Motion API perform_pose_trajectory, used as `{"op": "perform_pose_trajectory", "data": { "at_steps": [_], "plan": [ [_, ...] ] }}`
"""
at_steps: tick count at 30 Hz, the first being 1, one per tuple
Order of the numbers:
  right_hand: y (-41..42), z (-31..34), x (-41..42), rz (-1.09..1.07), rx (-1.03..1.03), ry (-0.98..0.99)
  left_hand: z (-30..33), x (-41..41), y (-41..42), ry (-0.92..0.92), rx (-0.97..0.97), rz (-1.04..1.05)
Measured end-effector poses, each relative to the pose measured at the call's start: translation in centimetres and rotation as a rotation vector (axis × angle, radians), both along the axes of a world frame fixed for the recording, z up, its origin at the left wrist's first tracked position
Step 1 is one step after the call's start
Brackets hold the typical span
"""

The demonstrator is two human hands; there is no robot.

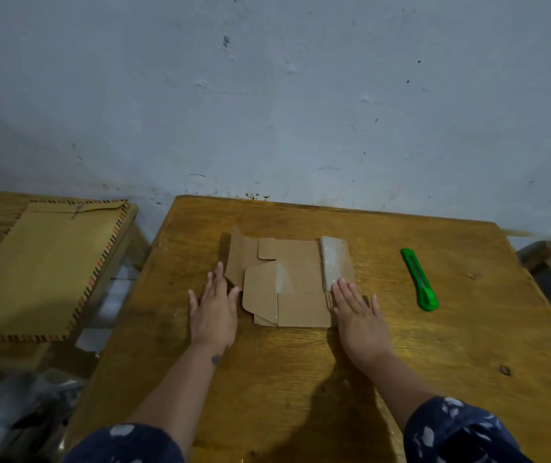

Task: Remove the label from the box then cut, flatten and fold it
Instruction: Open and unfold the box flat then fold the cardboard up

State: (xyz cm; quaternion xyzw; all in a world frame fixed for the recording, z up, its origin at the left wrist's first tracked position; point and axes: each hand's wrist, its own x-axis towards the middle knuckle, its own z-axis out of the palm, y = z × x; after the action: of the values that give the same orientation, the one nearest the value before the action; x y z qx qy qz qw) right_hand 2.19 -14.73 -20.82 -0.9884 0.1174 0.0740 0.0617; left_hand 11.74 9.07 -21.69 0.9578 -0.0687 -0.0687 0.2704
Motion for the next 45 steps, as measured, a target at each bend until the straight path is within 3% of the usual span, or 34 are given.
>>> {"op": "perform_pose_trajectory", "data": {
  "at_steps": [3,6,11,15,24,33,41,45],
  "plan": [
    [0.0,-0.1,-0.1,-0.001,-0.011,-0.010,0.3,0.2,-0.8,-0.069,-0.069,-0.001],
    [-0.1,-0.1,-0.1,0.007,-0.021,-0.019,0.6,0.0,-2.1,-0.010,-0.169,0.054],
    [-0.1,-0.4,0.0,0.006,-0.023,-0.028,0.7,-0.6,-3.9,-0.052,-0.530,0.091],
    [-0.2,-0.5,-0.1,0.010,-0.038,-0.024,1.8,-1.4,-5.7,-0.094,-0.613,0.047],
    [-0.1,-0.4,-0.2,0.009,-0.032,-0.066,1.3,-2.6,-8.3,-0.144,-0.352,-0.222],
    [-0.5,-1.0,-0.4,0.018,0.015,-0.177,1.1,-2.1,-10.9,-0.179,-0.371,0.044],
    [-1.7,0.6,-1.0,-0.247,0.600,-0.436,0.4,-2.2,-11.6,-0.201,-0.197,-0.127],
    [-2.1,0.6,-1.2,-0.265,0.645,-0.500,-0.1,-2.5,-12.7,-0.145,-0.010,-0.283]
  ]
}}
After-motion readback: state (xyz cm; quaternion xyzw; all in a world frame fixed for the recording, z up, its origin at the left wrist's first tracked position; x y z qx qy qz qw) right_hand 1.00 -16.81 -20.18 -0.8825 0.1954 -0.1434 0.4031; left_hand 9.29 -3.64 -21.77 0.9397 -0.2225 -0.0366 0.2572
